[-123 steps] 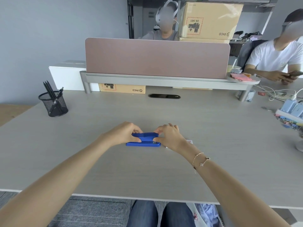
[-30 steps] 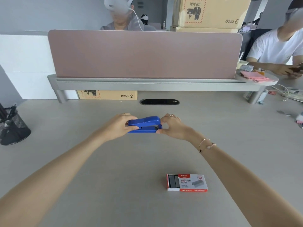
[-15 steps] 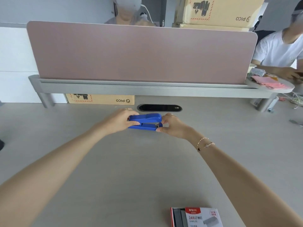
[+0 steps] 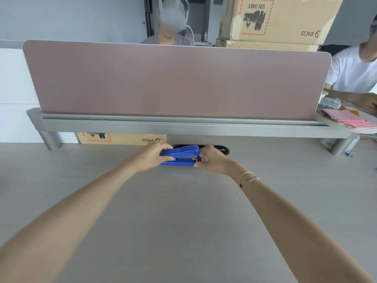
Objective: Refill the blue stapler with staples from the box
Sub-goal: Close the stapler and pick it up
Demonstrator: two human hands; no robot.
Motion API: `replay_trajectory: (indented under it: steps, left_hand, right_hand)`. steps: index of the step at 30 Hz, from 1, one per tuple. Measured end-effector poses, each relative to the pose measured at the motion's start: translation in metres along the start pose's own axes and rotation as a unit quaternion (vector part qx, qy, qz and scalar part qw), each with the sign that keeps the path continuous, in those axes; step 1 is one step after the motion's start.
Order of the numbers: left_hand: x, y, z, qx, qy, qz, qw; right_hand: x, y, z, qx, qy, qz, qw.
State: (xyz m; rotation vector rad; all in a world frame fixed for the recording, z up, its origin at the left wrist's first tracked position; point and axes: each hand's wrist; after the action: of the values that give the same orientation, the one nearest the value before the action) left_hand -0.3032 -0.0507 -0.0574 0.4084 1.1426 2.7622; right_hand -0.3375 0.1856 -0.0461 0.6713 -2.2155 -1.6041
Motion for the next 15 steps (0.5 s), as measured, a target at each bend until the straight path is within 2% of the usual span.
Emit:
replay_trajectory:
  steps: [15]
  left_hand:
    - [0.016,-0.006,-0.019,-0.009,0.014,-0.005,1.0]
  right_hand:
    - [0.024,-0.009,0.014,0.003,0.001,0.015,1.0]
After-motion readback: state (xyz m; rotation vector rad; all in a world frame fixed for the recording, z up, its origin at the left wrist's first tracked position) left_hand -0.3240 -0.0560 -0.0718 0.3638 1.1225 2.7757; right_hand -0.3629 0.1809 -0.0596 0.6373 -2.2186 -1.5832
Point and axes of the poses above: each hand's wrist, its own x-axis towards the middle knuckle, its own y-axis out of the back of the hand, z = x × y, and after that the axes turned 15 degrees about -x, right-handed
